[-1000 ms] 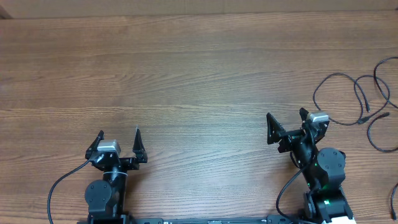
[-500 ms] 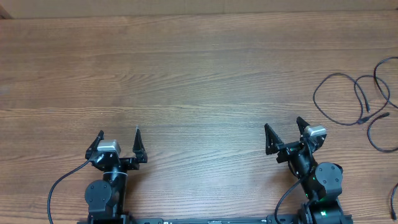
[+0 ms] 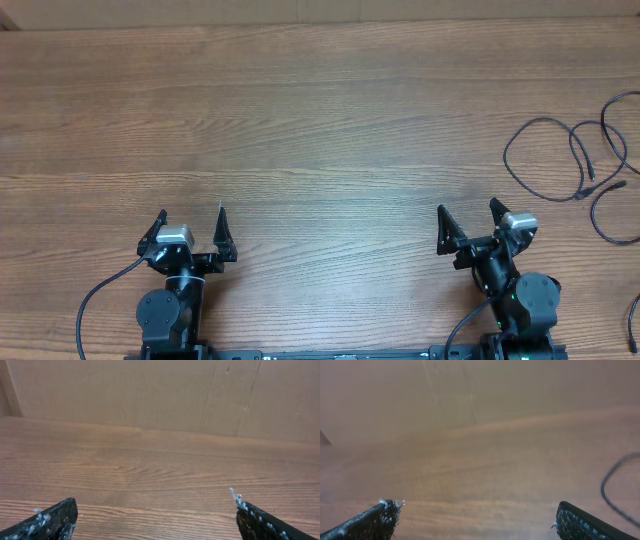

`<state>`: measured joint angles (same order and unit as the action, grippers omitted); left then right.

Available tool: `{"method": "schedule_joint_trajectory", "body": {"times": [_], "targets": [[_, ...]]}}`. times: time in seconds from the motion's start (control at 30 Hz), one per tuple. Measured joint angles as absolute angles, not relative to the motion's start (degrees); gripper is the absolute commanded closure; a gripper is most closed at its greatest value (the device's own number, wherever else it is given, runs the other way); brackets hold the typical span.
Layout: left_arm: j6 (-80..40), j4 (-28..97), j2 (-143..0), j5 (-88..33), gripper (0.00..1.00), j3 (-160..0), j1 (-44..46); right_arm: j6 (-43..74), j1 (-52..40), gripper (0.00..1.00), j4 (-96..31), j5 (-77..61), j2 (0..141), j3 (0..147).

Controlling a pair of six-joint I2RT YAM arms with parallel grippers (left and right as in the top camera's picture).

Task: Untangle cables

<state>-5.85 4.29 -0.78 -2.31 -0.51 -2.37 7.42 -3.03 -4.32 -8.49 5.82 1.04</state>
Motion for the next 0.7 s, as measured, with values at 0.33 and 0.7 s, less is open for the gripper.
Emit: {"method": "schedule_joint_trajectory", "body": {"times": [0.33,0.7], "targets": [[-5.85,4.29,-0.78,-2.31,0.01,-0.51,-2.37,7.44,-3.03,0.0,-4.67,-6.61,0.69,1.04],[-5.85,4.29,-0.78,-2.31,0.0,-0.51,-2.37,4.1,-3.03,0.0,-4.84,-3.6,0.69,1.04]]}}
